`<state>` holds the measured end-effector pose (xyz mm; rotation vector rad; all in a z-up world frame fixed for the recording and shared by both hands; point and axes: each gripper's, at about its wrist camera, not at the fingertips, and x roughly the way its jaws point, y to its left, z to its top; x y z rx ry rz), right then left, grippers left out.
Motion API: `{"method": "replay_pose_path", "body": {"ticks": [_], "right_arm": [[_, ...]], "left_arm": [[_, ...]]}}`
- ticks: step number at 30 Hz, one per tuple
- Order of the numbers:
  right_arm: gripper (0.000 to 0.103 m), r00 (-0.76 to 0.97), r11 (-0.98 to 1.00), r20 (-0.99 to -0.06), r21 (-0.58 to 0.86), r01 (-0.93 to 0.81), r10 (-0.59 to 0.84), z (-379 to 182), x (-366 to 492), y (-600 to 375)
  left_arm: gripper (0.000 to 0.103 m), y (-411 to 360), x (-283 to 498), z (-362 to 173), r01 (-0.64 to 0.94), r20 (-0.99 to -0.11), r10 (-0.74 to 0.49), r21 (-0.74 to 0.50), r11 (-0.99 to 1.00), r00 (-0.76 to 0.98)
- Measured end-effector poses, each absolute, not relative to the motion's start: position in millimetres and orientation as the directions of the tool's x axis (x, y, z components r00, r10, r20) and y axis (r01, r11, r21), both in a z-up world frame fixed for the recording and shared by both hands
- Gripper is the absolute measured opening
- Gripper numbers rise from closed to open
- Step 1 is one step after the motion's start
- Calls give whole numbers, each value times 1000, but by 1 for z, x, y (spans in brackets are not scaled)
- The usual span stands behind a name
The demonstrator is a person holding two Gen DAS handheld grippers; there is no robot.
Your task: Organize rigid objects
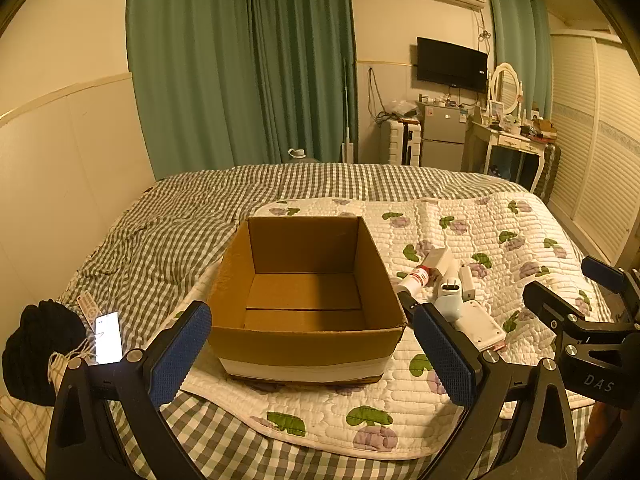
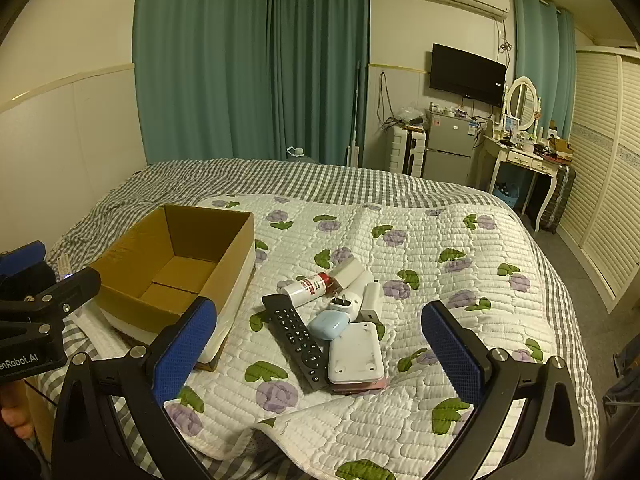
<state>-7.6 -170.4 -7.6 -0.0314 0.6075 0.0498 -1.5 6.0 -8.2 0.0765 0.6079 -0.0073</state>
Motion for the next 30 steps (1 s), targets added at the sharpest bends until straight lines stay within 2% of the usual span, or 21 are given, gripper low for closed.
{"method": "replay_pose_path", "body": {"ticks": [30], "right_arm": [[103, 816, 998, -576, -12, -62, 44, -9, -7, -167]], "left_arm": [[103, 10, 0, -6, 22, -571, 22, 70, 997, 821]]}}
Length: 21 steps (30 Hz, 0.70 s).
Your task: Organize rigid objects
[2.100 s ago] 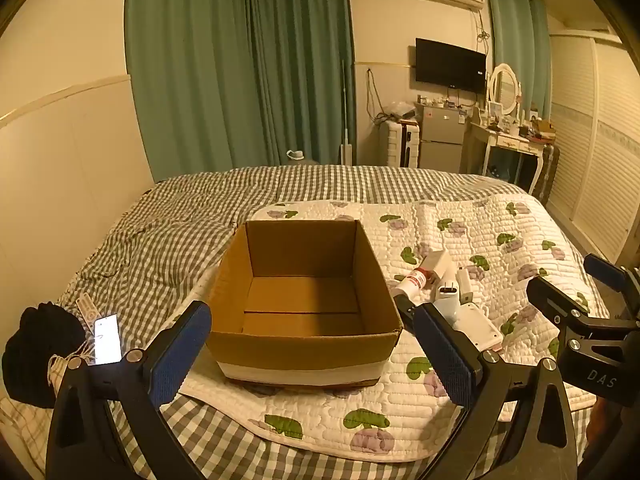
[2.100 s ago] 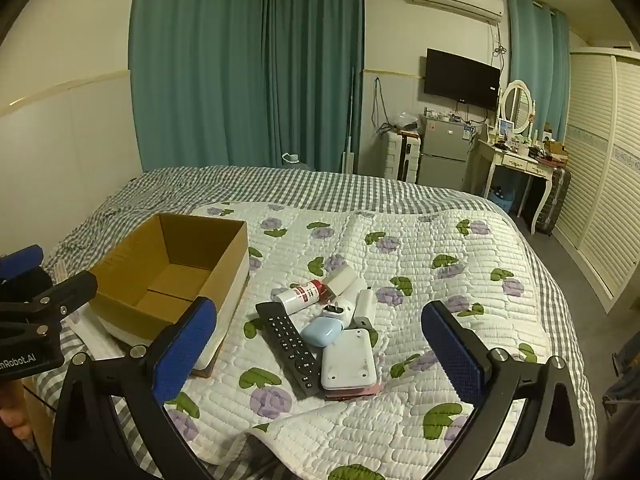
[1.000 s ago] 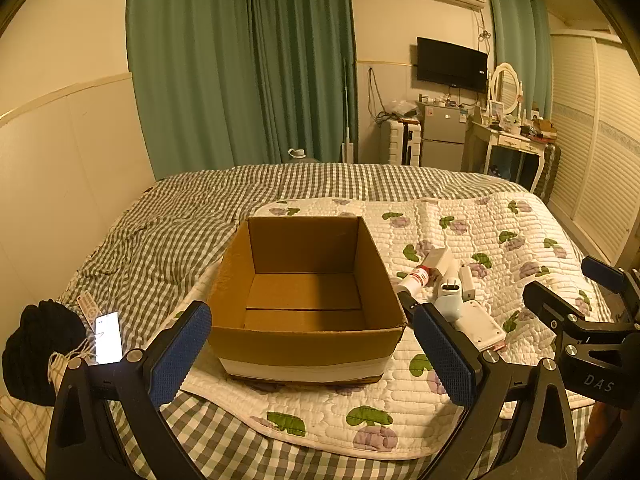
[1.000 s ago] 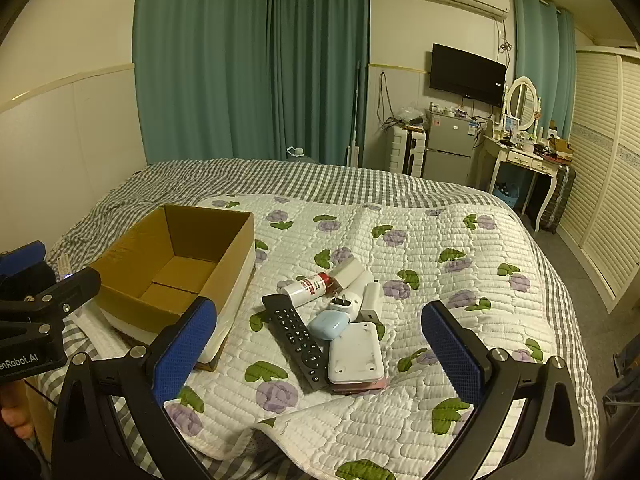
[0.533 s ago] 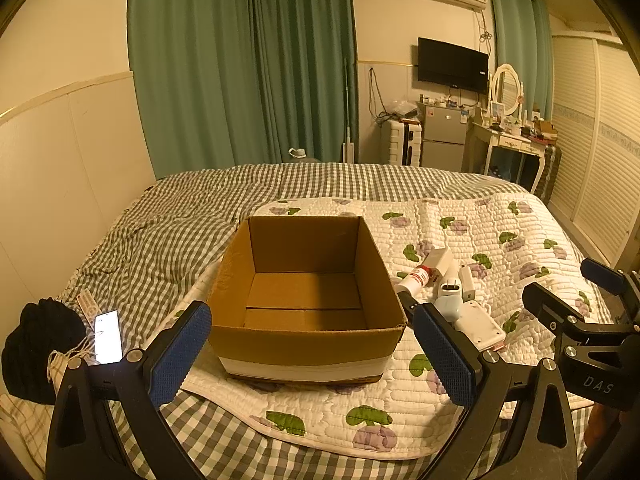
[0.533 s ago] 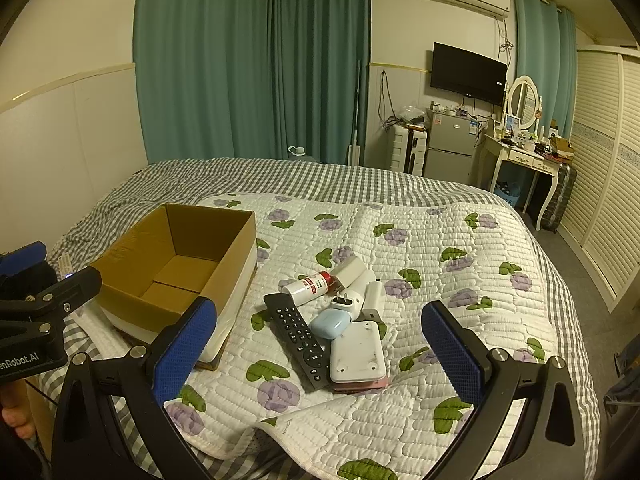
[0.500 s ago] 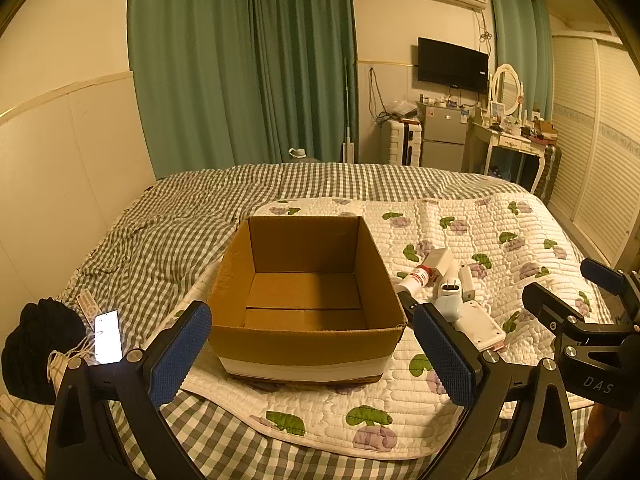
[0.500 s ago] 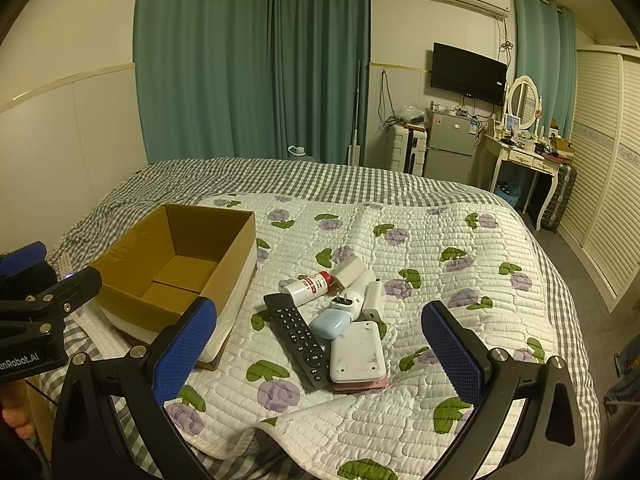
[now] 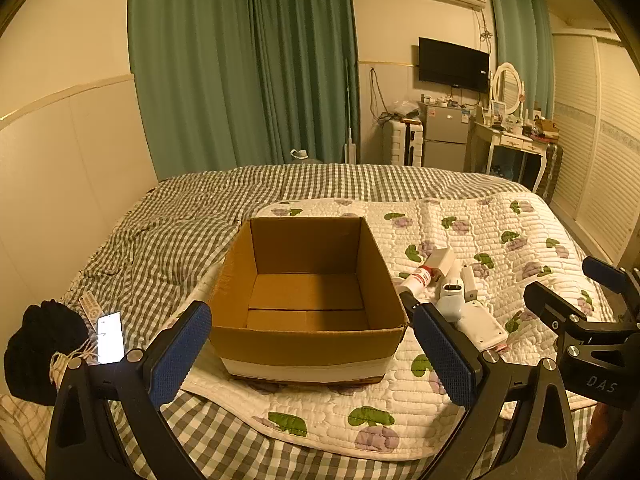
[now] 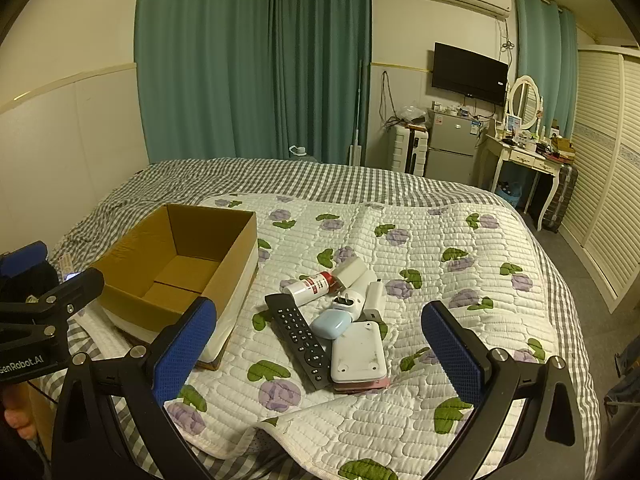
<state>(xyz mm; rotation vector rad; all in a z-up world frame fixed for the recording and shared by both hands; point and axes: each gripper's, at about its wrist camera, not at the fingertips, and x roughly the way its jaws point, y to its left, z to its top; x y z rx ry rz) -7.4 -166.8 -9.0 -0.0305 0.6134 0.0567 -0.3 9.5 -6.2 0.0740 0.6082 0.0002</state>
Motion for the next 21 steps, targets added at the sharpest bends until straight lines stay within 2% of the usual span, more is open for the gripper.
{"method": "replay_pose_path", "body": {"ticks": [10, 13, 16, 21], "right_arm": [[103, 804, 997, -592, -13, -69, 48, -7, 3, -178], [103, 800, 997, -599, -21, -69, 43, -8, 11, -187], [103, 785, 998, -620, -41, -52, 16, -17, 21, -200], [103, 741, 996, -671, -79, -42, -22, -38, 39, -216]], "left_arm": [[103, 39, 19, 17, 31, -580, 36, 105, 994, 813], [101, 59, 35, 18, -13, -595, 103, 154, 988, 797], [101, 81, 55, 8, -45, -634, 157, 190, 981, 757], [100, 95, 80, -21, -29, -733, 152, 178, 984, 663]]}}
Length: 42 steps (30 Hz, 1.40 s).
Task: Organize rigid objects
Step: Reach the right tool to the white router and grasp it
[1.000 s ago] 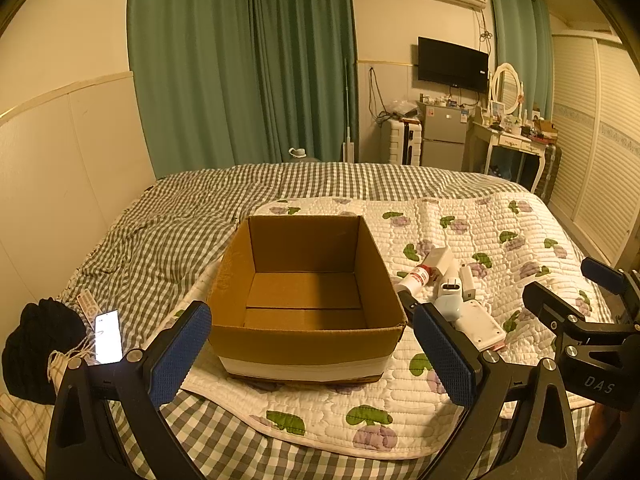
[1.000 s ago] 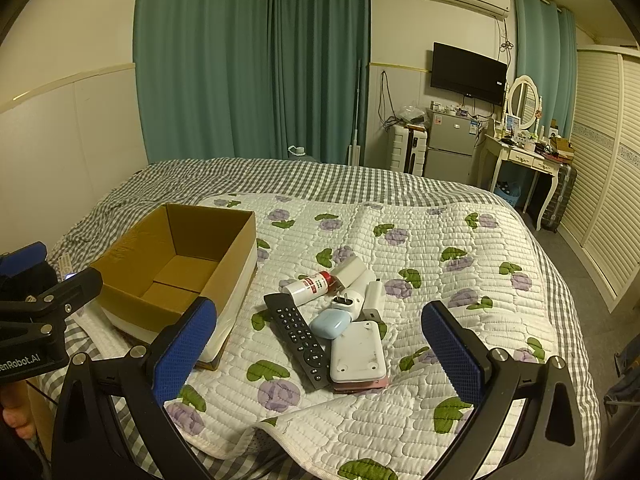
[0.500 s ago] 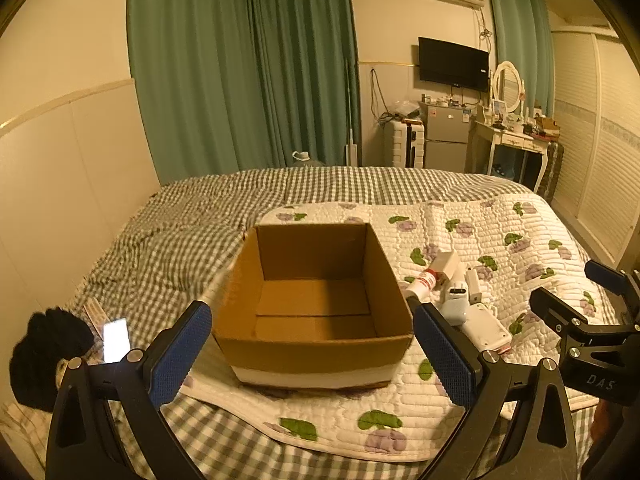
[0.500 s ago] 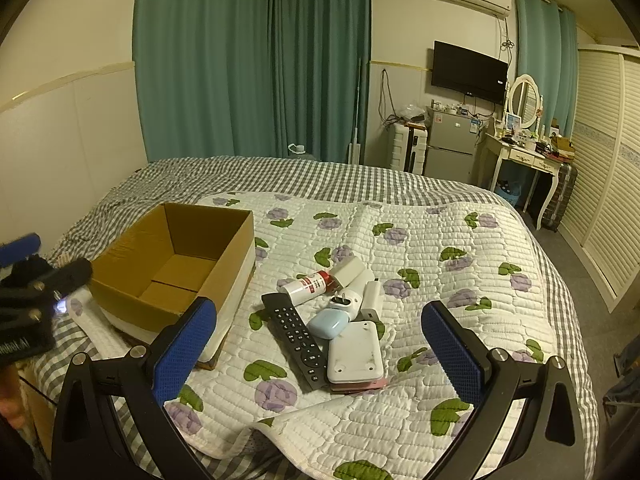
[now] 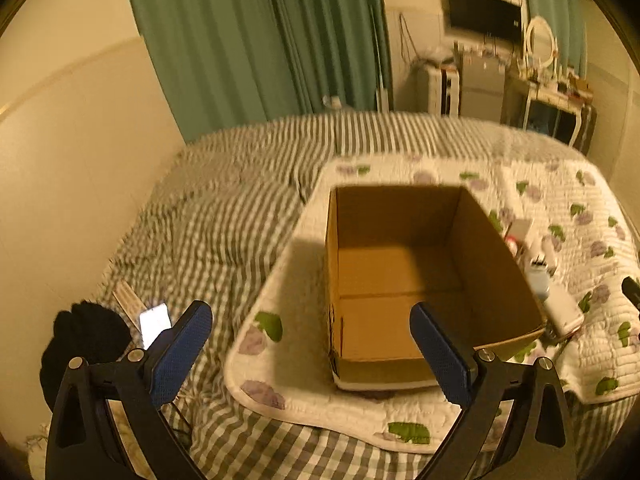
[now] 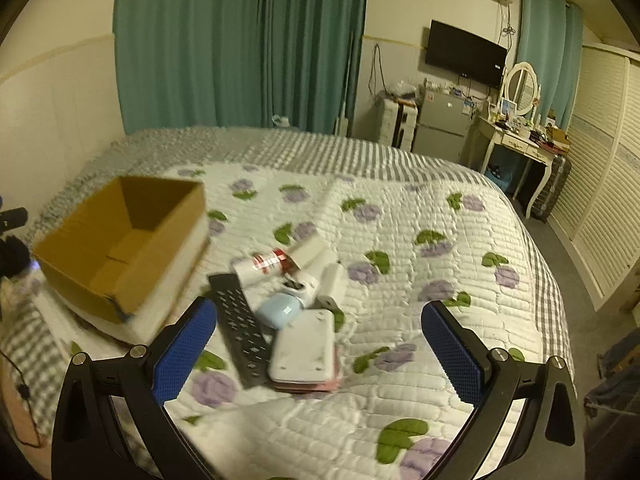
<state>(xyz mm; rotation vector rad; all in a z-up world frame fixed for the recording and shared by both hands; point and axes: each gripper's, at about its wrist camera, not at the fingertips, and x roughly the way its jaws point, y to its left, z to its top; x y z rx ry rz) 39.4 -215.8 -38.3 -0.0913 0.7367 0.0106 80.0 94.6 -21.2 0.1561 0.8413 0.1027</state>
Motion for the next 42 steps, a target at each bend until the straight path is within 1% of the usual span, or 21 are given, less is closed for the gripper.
{"method": "replay_pose_path", "body": {"ticks": [6, 7, 8, 9, 11, 12, 14, 17, 19, 23, 28, 33, 37, 39, 41, 42], "right_arm": [[103, 703, 994, -710, -93, -56, -27, -59, 58, -223], [103, 698, 994, -715, -92, -64, -21, -62, 61, -223], [103, 693, 993, -721, -91, -70, -17, -65, 64, -223], [103, 689, 993, -725, -91, -75, -14, -67, 67, -222], [103, 679, 992, -734, -92, -85, -10, -73, 72, -222], [103, 672, 992, -741, -92, -91, -7, -76, 75, -222], [103, 659, 991, -752, -90, -99, -3, -82, 79, -224], [103, 640, 989, -768, -104, -106, -12, -90, 86, -231], [103, 626, 987, -779, -116, -107, -23, -95, 89, -236], [103, 593, 988, -804, -115, -101, -33, -106, 95, -250], [103, 534, 993, -845, -37, -113, 29, -125, 104, -260], [103, 479, 990, -875, -1, -143, 69, -142, 117, -252], [103, 442, 988, -894, 4, -152, 72, -154, 129, -240], [101, 421, 989, -904, 11, -147, 72, -162, 138, -235], [92, 398, 991, -916, -9, -131, 44, -172, 146, -230], [92, 388, 991, -921, -8, -133, 45, -176, 148, -227]], "left_arm": [[98, 93, 101, -41, 13, -790, 149, 195, 981, 594], [94, 94, 105, -45, 14, -798, 156, 202, 979, 582], [87, 95, 108, -47, 17, -805, 159, 205, 979, 571], [81, 96, 111, -49, 21, -815, 158, 204, 979, 557], [56, 99, 117, -56, 28, -837, 148, 191, 981, 527], [49, 99, 119, -60, 30, -849, 143, 184, 983, 509], [25, 101, 123, -65, 36, -866, 134, 172, 984, 482], [12, 98, 126, -69, 63, -877, 121, 169, 984, 465], [9, 95, 127, -70, 82, -879, 119, 176, 981, 462], [9, 90, 128, -70, 94, -878, 133, 198, 976, 460], [9, 92, 128, -70, 98, -881, 131, 196, 976, 455], [9, 91, 129, -71, 100, -879, 136, 203, 974, 457], [9, 91, 128, -71, 101, -878, 137, 205, 974, 458], [9, 91, 129, -71, 102, -878, 137, 205, 973, 458], [9, 90, 129, -71, 103, -879, 135, 203, 974, 458], [9, 89, 129, -71, 106, -879, 133, 203, 974, 458]]}}
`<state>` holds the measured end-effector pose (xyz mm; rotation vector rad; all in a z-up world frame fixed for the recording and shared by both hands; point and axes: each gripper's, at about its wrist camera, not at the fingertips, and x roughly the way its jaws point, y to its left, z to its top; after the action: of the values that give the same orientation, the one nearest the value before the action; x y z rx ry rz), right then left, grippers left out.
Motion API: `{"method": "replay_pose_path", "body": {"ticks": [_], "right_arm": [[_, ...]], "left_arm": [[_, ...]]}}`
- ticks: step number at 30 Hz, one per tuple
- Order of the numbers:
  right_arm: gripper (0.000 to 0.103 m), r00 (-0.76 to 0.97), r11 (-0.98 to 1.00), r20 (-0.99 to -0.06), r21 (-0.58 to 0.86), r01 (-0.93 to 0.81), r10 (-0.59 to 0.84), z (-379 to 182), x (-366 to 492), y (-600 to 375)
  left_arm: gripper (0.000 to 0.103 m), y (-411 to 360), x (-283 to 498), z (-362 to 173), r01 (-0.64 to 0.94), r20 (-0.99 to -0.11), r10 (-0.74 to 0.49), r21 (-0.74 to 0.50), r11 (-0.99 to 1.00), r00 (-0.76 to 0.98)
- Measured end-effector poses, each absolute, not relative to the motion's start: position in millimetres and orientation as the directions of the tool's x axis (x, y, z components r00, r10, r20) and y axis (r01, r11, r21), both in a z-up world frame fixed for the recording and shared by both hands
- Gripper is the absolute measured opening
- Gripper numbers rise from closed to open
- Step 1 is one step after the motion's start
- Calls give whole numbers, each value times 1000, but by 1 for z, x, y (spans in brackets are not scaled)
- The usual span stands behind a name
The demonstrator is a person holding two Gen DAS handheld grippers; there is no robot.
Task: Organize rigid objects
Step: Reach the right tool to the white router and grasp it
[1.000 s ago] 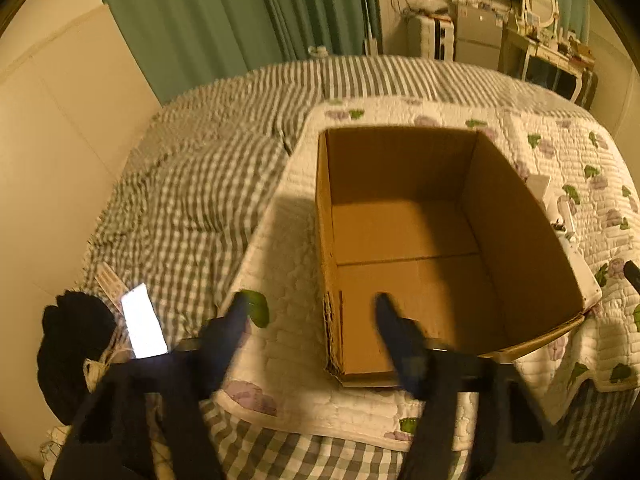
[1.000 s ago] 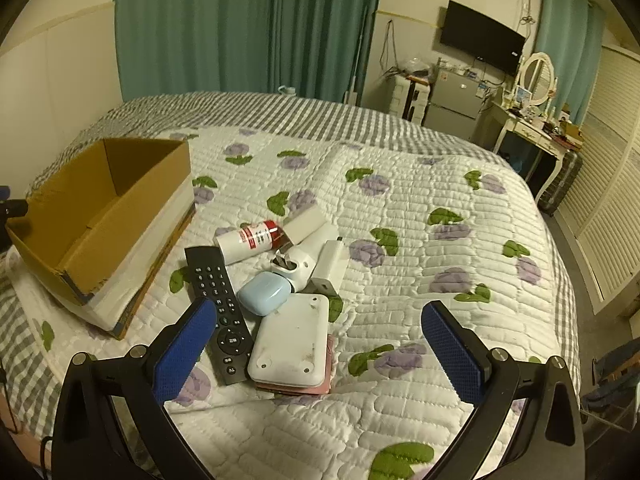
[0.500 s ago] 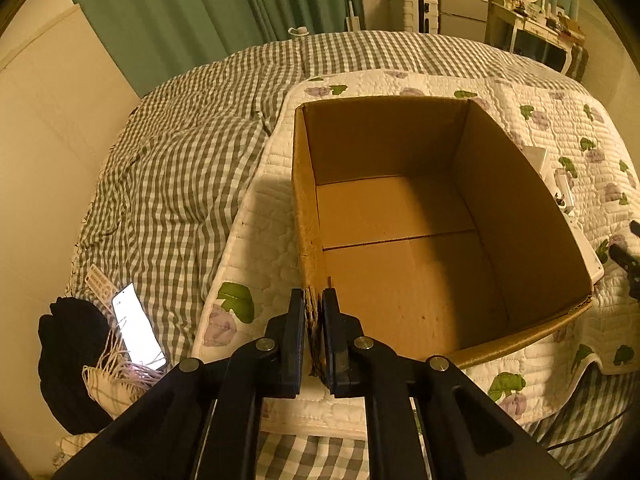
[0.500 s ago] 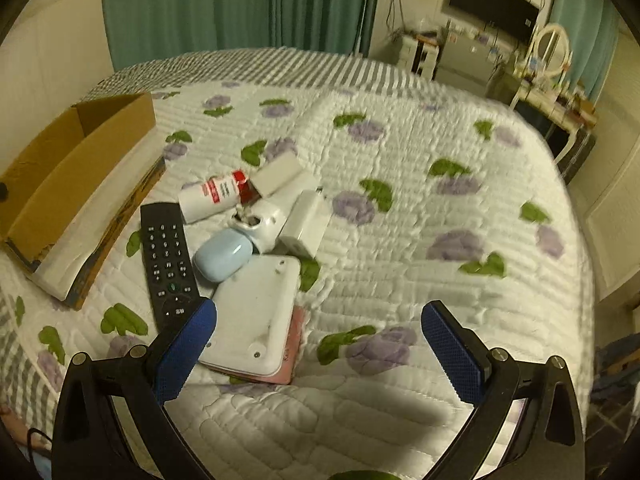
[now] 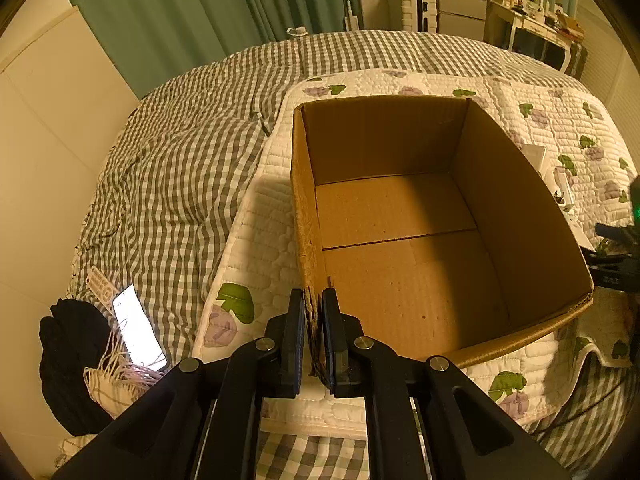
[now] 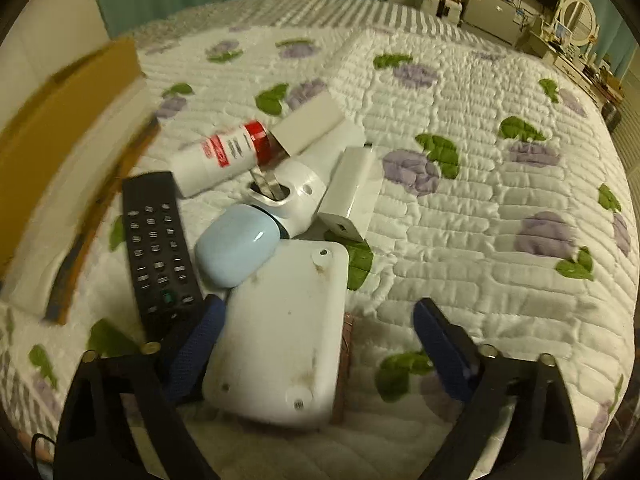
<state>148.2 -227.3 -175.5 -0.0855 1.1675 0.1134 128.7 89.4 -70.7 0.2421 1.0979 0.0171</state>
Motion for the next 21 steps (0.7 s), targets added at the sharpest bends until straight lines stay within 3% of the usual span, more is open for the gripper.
{"method": "replay_pose_path", "body": {"ticks": [5, 6, 7, 8, 21], "right_arm": [[86, 331, 988, -944, -40, -148, 11, -196, 158, -214], [82, 328, 989, -944, -20, -146, 29, -196, 159, -216], [69, 328, 989, -944, -8, -148, 42, -195, 158, -217], [65, 336, 989, -941, -6, -149, 45, -193, 156, -217], [65, 478, 991, -876, 4, -135, 69, -131, 126, -230]], "left_arm": [[9, 90, 128, -71, 110, -879, 125, 195, 975, 460], [9, 90, 128, -71, 111, -878, 125, 197, 974, 462], [9, 90, 127, -71, 111, -877, 124, 197, 974, 464], [9, 90, 127, -71, 112, -877, 123, 197, 974, 465], [9, 93, 126, -70, 122, -877, 96, 173, 977, 470]]}}
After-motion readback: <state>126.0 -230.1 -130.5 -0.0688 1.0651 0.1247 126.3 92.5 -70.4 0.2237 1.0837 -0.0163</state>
